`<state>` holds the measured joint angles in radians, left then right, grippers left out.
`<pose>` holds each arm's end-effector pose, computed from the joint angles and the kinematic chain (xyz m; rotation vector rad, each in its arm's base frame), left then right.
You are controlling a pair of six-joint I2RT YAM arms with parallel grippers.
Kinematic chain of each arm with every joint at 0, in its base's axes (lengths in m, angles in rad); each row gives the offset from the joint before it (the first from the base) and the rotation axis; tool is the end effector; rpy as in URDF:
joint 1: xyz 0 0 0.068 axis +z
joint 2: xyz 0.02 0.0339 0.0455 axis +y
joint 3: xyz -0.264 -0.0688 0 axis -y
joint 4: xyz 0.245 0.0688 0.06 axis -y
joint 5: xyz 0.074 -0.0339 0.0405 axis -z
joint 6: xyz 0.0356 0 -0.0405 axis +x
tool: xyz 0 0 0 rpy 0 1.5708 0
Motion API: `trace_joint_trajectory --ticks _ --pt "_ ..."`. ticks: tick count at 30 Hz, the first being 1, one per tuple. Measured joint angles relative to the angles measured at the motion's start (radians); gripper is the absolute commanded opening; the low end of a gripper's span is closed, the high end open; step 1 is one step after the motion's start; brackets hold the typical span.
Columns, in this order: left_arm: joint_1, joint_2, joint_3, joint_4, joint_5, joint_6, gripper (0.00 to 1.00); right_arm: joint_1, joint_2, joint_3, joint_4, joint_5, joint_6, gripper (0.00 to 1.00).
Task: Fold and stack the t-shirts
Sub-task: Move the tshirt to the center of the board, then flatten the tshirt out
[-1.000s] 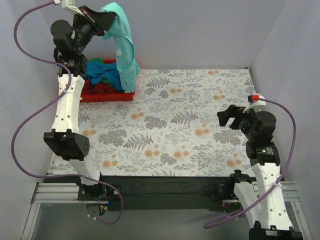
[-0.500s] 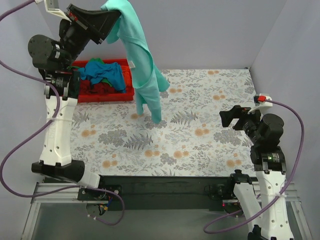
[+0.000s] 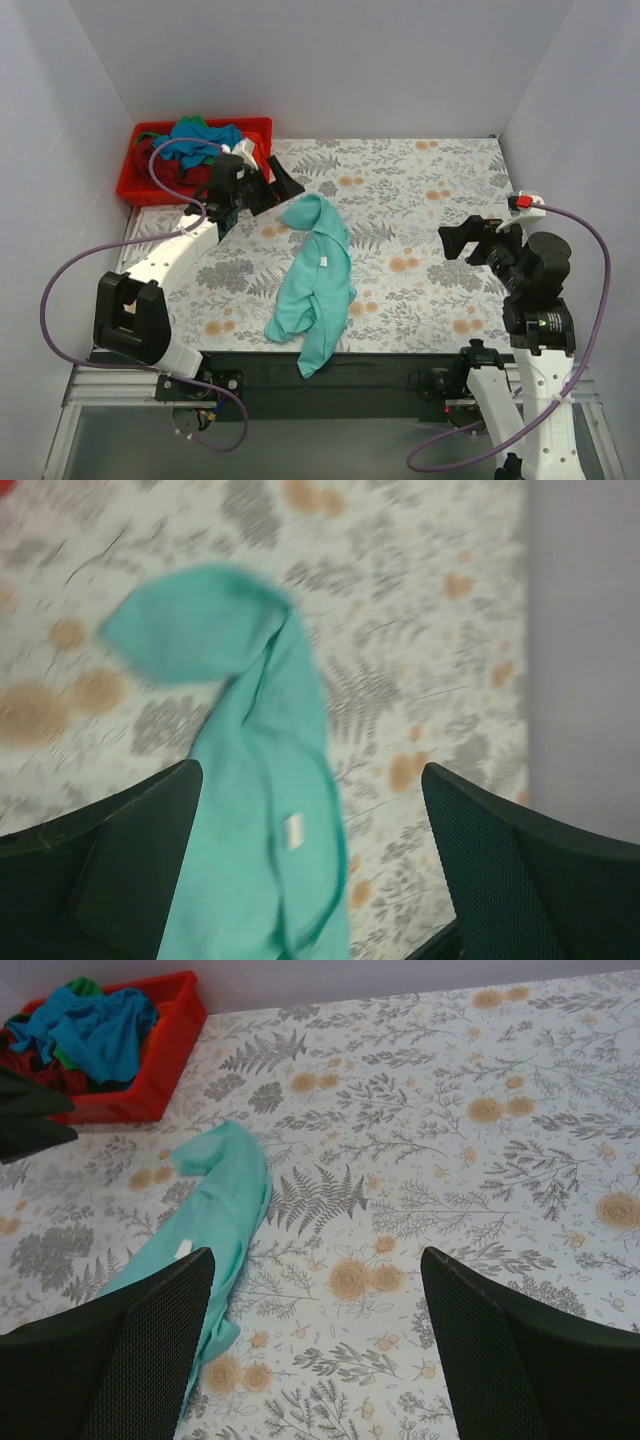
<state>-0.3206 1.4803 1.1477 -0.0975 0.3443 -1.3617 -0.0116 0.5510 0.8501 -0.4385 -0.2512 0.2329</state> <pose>0.3237 -0.1201 0.3083 -0.9058 2.0871 -1.3433 0.1190 0.0075 0.3662 0.0222 1.7202 0.3788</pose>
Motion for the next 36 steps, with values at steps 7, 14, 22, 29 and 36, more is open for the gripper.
trace_joint_trajectory --ticks 7,14,22,29,36 --pt "-0.271 -0.182 -0.182 -0.197 -0.374 0.007 0.93 0.000 -0.022 -0.146 0.012 -0.086 0.005 0.85" --pt "-0.681 -0.333 -0.259 -0.288 -0.618 -0.157 0.92 0.002 -0.047 -0.291 0.017 -0.140 0.024 0.84" --pt "-0.891 -0.048 -0.245 -0.395 -0.703 -0.311 0.82 0.006 -0.072 -0.312 0.013 -0.141 0.022 0.84" --pt "-0.909 -0.013 -0.166 -0.460 -0.768 -0.349 0.81 0.006 -0.086 -0.312 -0.001 -0.140 0.022 0.83" --pt "-0.987 -0.004 -0.140 -0.608 -0.867 -0.444 0.79 0.006 -0.065 -0.317 -0.006 -0.137 0.022 0.83"
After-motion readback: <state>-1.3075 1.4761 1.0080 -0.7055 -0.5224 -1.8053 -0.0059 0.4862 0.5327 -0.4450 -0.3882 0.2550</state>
